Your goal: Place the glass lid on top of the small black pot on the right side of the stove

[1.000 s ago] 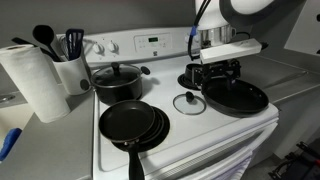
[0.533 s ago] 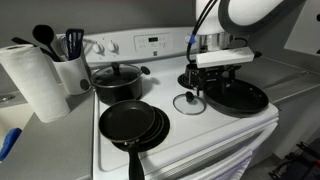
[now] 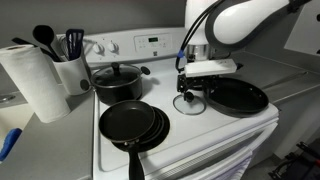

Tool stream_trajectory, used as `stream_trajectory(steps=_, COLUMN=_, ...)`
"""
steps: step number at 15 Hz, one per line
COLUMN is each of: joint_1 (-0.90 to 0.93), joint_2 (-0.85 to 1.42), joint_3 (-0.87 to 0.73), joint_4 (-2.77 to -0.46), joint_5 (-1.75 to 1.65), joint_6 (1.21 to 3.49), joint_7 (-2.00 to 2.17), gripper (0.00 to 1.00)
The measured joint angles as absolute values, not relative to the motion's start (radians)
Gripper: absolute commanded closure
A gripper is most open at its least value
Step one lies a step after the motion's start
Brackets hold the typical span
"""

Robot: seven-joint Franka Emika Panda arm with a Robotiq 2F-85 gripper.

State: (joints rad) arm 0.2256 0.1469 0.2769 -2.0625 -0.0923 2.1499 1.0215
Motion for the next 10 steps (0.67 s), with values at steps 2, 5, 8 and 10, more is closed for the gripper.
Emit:
stream_trajectory(steps=2, joint_1=0.236, joint_2=0.193, joint_3=0.270, joint_4=-2.023, joint_5=-0.110, joint_6=2.151, joint_7=0.990, gripper=0.00)
stream_trajectory(steps=5, joint_1=0.252, joint_2=0.265, joint_3=0.250, joint_4=-1.950, joint_5=-0.119, joint_6=2.150, joint_7=0.967, gripper=0.00)
stream_trajectory(steps=8, joint_1=0.267, joint_2=0.324, joint_3=0.220, joint_4=-1.882, joint_5=-0.119, joint_6=2.149, joint_7=0.963, gripper=0.00)
stream_trajectory(steps=10, joint_1=0.272, joint_2=0.348, joint_3=0.201, joint_4=-1.853, joint_5=-0.119, joint_6=2.146, joint_7=0.962, gripper=0.00)
